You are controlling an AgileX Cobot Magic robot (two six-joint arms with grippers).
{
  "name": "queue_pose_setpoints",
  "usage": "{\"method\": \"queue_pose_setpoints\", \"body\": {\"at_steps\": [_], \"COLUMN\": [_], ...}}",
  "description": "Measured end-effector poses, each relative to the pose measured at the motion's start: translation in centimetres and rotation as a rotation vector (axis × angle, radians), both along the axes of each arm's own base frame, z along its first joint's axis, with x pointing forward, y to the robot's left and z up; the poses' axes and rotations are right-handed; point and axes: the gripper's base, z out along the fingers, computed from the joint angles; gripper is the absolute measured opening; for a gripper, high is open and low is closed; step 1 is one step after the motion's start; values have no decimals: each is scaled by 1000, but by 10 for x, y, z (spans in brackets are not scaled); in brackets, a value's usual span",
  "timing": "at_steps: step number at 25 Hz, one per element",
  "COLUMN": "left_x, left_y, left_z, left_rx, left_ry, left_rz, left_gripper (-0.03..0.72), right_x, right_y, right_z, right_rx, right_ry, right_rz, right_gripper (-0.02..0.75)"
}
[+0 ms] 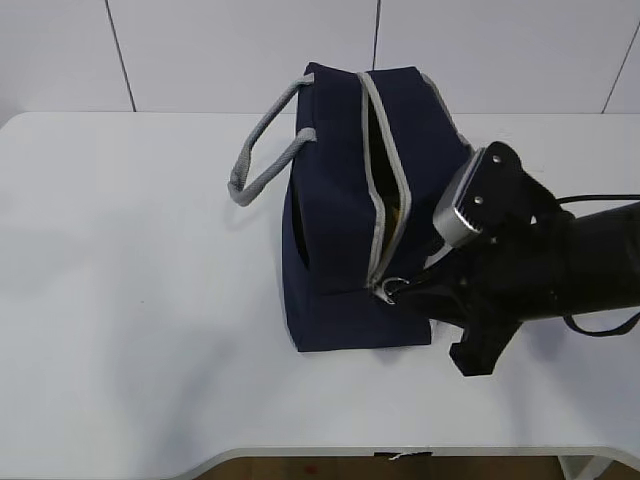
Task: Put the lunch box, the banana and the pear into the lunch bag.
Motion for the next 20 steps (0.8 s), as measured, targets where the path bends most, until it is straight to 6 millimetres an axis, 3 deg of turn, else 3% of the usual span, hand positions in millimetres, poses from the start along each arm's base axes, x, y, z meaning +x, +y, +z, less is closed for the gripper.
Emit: {"method": "queue_pose_setpoints", "body": {"at_steps": [8, 20], "left_x": [0, 0], "left_y": [0, 0], "left_z": [0, 0], "left_rx": [-3, -5], "left_ry": [2, 3], "left_rz": [-1, -2], "left_gripper": [351, 351], "right_x": [-10, 6], "right_y": [1, 11], "right_z": [23, 85], "right_rx": [34, 80], "right_ry": [-67, -262], "right_rz": [48, 157], "right_gripper": [6, 6]}}
